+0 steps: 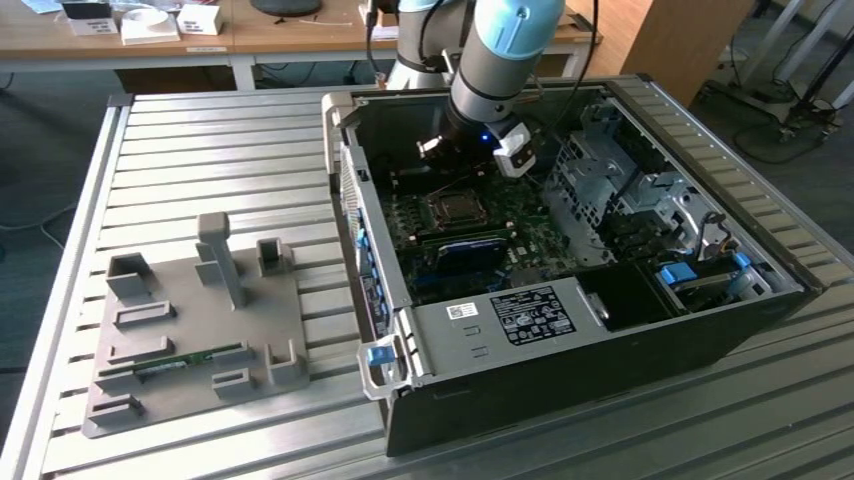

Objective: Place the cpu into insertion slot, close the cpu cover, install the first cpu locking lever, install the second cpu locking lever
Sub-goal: 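Install the first cpu locking lever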

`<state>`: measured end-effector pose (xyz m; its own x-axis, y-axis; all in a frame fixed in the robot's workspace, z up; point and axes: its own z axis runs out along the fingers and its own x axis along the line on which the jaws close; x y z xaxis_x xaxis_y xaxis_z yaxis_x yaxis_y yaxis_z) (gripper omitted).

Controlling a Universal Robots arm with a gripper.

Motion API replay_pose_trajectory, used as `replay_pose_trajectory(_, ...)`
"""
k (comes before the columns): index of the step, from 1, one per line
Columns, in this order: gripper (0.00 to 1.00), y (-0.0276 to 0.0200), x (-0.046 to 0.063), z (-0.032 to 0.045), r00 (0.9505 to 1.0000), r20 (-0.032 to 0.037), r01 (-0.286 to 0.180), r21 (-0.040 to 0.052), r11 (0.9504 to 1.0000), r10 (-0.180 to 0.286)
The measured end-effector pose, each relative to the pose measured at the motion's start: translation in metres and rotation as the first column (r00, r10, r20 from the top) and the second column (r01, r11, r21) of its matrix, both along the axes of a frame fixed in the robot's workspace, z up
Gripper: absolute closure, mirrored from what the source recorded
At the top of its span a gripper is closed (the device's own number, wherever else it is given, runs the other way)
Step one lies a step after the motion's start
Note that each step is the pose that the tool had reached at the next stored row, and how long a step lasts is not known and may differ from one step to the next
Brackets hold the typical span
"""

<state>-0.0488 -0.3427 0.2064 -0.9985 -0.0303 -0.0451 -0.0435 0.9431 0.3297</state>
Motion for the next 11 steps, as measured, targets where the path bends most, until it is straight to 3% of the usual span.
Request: replay_pose_trajectory(11, 0.89, -0.0013, 0.0034, -0.0012, 1.0000, 0.0000, 0.000, -0.0002, 1.0000, 0.000)
